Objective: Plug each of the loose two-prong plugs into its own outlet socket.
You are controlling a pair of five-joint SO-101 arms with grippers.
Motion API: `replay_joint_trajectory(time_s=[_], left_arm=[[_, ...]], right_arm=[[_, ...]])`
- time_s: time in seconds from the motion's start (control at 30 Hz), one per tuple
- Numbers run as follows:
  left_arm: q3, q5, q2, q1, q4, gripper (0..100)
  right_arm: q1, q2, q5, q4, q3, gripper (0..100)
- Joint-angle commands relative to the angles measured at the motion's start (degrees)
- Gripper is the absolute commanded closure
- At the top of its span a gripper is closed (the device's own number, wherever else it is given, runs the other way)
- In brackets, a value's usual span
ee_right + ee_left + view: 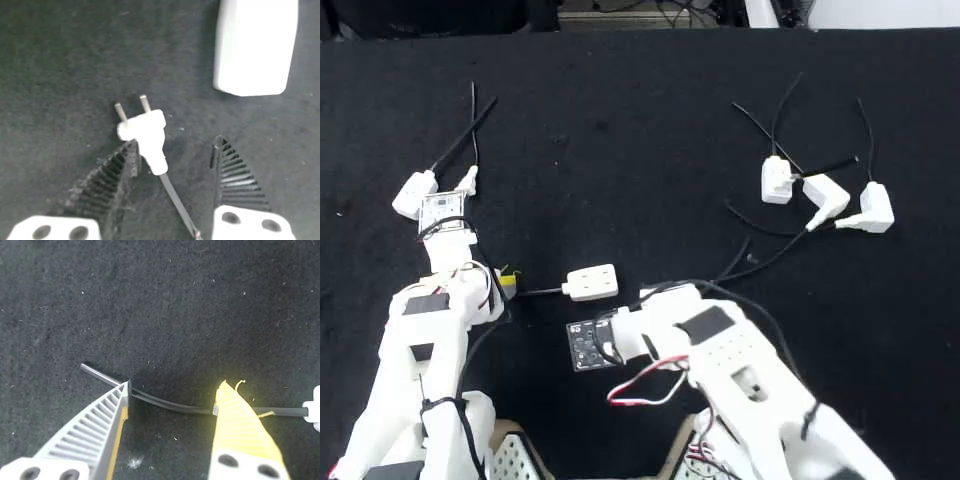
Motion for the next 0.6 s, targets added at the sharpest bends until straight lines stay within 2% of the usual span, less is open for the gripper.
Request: replay_joint_trajectory(time_s=[0.0, 0.2, 0.47, 0.57], left_arm=[[-0.3, 0.1, -0.2, 0.4, -0.5, 73], [-0.3, 0.1, -0.2, 0.6, -0.5, 73], [-0.3, 0.1, -0.2, 0.7, -0.5, 73], [-0.3, 0.1, -0.2, 0.7, -0.5, 73]], right_arm=[[-0.5, 6.5, 0.4, -3.1, -1.1, 76.6], [-0.7, 9.5, 0.4, -2.3, -3.9, 76.6], [-0.9, 3.6, 0.4, 18.5, -13.8, 76.3], [-0.9, 3.4, 0.4, 22.1, -14.8, 76.3]])
